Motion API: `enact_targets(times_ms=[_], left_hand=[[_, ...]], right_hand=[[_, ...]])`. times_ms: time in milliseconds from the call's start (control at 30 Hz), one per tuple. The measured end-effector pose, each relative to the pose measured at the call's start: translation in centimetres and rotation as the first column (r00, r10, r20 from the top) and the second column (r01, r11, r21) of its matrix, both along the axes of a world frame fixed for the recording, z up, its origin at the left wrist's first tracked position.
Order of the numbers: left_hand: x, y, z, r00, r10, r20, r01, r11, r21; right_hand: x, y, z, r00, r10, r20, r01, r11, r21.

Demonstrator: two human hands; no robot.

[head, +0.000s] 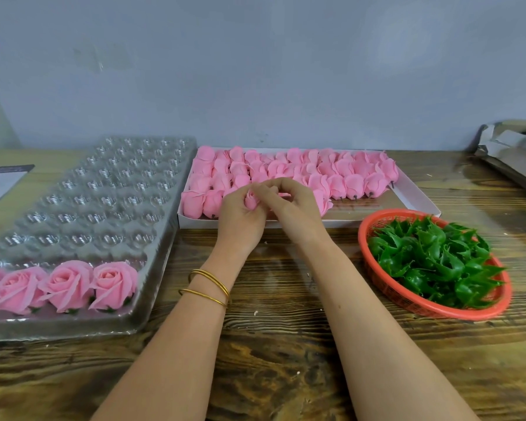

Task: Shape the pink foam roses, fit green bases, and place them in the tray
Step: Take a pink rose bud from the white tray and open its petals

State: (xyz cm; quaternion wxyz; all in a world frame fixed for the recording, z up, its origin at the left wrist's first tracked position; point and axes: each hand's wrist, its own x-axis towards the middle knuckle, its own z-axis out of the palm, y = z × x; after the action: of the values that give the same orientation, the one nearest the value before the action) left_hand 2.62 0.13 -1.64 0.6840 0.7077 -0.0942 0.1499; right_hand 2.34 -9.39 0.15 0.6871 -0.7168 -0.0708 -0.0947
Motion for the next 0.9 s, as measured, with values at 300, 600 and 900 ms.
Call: enact_targets(times_ms=[300, 600, 900], left_hand=[[0.22, 0.05, -0.29, 0.999, 0.041, 0.0, -0.041, 0.999, 0.007], [0.3, 0.06, -0.34, 0.999, 0.042, -0.006, -0.042, 0.998, 0.045], [0.43, -0.05, -0.59, 0.999, 0.032, -0.031, -0.03, 0.998, 0.058]], right_hand=[[0.19, 0.14, -0.32, 0.999, 0.009, -0.043, -0.01, 1.0, -0.024], [0.15, -0.03, -0.33, 0.999, 0.017, -0.045, -0.02, 0.998, -0.062], [0.01, -0.16, -0.19, 0.999, 0.02, -0.042, -0.024, 0.994, -0.108]])
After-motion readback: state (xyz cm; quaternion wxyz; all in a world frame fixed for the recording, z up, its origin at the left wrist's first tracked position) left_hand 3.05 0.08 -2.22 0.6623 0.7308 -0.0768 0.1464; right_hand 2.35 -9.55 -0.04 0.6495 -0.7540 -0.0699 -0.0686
